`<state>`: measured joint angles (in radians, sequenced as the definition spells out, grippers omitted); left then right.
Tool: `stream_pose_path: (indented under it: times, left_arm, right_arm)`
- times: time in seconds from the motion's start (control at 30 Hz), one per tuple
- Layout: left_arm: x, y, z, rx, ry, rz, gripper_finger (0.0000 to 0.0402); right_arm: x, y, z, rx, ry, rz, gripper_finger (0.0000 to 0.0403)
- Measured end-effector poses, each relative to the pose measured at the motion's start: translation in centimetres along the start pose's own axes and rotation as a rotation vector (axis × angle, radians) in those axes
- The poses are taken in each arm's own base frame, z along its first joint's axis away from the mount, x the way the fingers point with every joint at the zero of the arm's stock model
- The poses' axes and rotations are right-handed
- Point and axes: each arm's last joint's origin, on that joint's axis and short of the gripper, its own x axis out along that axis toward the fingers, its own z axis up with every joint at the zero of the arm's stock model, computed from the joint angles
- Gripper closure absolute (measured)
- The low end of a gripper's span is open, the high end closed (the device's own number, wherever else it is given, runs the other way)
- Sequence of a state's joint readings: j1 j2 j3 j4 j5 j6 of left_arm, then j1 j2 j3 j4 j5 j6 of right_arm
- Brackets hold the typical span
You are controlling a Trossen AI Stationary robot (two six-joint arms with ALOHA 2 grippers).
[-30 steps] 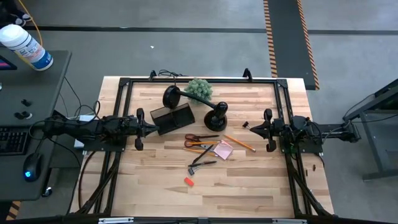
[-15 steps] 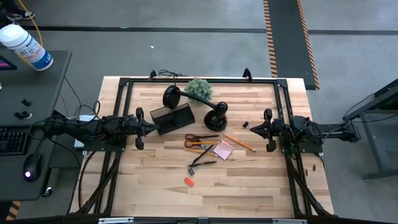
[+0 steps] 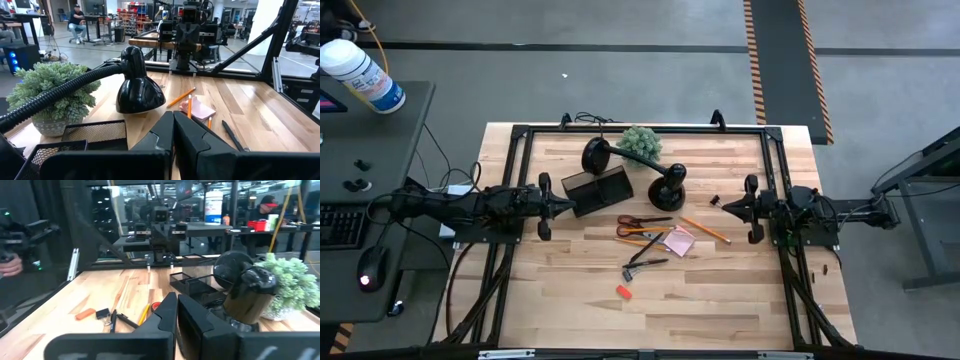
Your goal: Pick and place office supplies into organizer
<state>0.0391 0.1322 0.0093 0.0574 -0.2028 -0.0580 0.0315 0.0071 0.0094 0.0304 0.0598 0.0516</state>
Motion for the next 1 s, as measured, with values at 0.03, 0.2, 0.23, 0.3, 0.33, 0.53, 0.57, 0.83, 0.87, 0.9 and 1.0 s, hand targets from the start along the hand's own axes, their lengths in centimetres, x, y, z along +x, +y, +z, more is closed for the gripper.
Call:
stream_pose_path:
  times: [0.03,0.2,0.23,0.3,0.33,0.53,0.57,0.83,0.87,0.9,1.0]
  left_arm:
    - [0.0,0.0,0.0,0.000,0.000,0.000,0.0401]
    - [0.0,0.0,0.2,-0.005,-0.022,-0.001,0.0401]
    - [0.0,0.0,0.3,-0.007,-0.028,-0.001,0.0401]
    - [0.0,0.0,0.4,-0.009,-0.041,-0.001,0.0401]
    - [0.0,0.0,0.5,-0.011,-0.052,-0.002,0.0401]
    - [-0.1,0.0,1.2,-0.018,-0.080,0.026,0.0401]
    - [-0.1,0.1,1.3,-0.019,-0.084,0.039,0.0401]
    - [-0.4,0.1,2.5,-0.047,-0.104,0.065,0.0401]
    - [-0.4,0.1,2.5,-0.053,-0.106,0.065,0.0401]
    - [-0.4,0.1,2.6,-0.054,-0.109,0.065,0.0401]
    - [-0.4,0.1,2.5,-0.051,-0.100,0.066,0.0401]
  right_arm:
    - [0.0,0.0,0.0,0.012,-0.002,-0.015,0.0396]
    - [0.0,-0.2,0.1,0.032,-0.011,-0.087,0.0389]
    - [0.0,-0.3,0.1,0.023,-0.012,-0.100,0.0387]
    - [0.0,-0.4,0.2,0.024,-0.017,-0.150,0.0382]
    - [-0.1,-0.5,0.2,0.029,-0.024,-0.183,0.0379]
    - [0.3,-1.0,0.0,0.053,0.007,-0.364,0.0358]
    - [0.4,-1.0,0.1,0.047,0.032,-0.384,0.0355]
    - [2.6,-0.9,6.1,0.007,0.316,-0.559,0.0357]
    - [2.9,-0.9,6.6,0.012,0.380,-0.593,0.0358]
    - [3.2,-0.9,6.9,0.021,0.443,-0.629,0.0360]
    - [4.0,-0.9,7.5,0.053,0.592,-0.724,0.0360]
